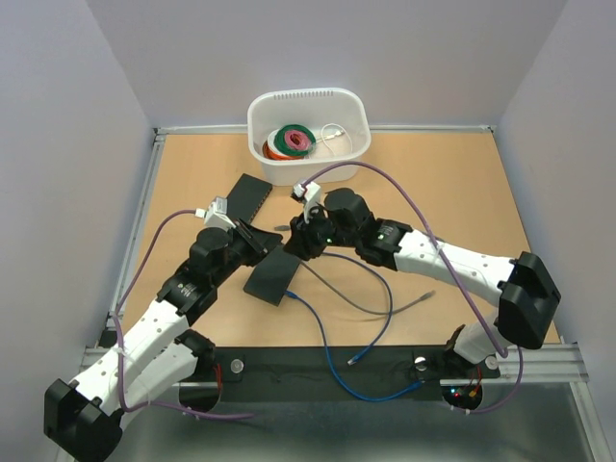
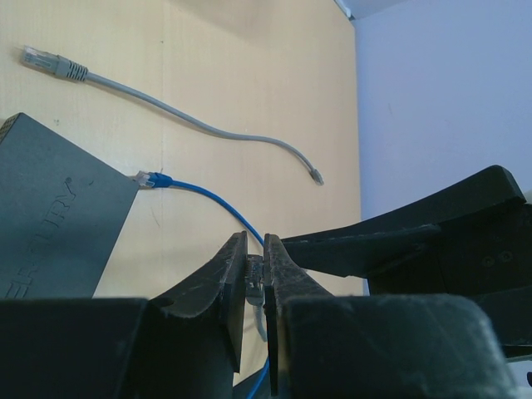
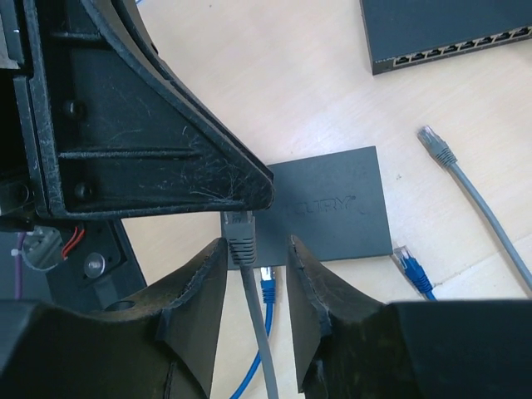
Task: Insert the plug into the switch port
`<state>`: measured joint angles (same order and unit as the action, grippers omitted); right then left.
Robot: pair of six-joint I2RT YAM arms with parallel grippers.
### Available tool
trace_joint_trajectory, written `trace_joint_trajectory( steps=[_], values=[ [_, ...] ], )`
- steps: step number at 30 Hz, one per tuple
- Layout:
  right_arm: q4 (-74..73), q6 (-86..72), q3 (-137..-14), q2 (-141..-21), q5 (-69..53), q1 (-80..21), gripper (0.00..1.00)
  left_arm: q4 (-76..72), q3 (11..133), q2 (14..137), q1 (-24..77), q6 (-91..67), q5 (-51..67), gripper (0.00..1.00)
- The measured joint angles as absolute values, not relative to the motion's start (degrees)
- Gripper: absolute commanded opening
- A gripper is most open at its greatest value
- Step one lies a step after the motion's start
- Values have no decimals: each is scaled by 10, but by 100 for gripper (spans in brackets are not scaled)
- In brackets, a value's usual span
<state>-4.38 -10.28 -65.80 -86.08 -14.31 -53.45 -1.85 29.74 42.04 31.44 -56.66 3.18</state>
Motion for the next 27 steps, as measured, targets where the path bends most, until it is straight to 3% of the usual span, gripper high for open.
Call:
trace_joint_trajectory(
  steps=[10,27],
  values=[
    [-43,-103,-664,-868,-141,-535,34,-19,297,420,315,-567,31,0],
    [-43,-103,-667,-886,-147,-542,37,-23,297,422,316,-567,30,0]
  ],
)
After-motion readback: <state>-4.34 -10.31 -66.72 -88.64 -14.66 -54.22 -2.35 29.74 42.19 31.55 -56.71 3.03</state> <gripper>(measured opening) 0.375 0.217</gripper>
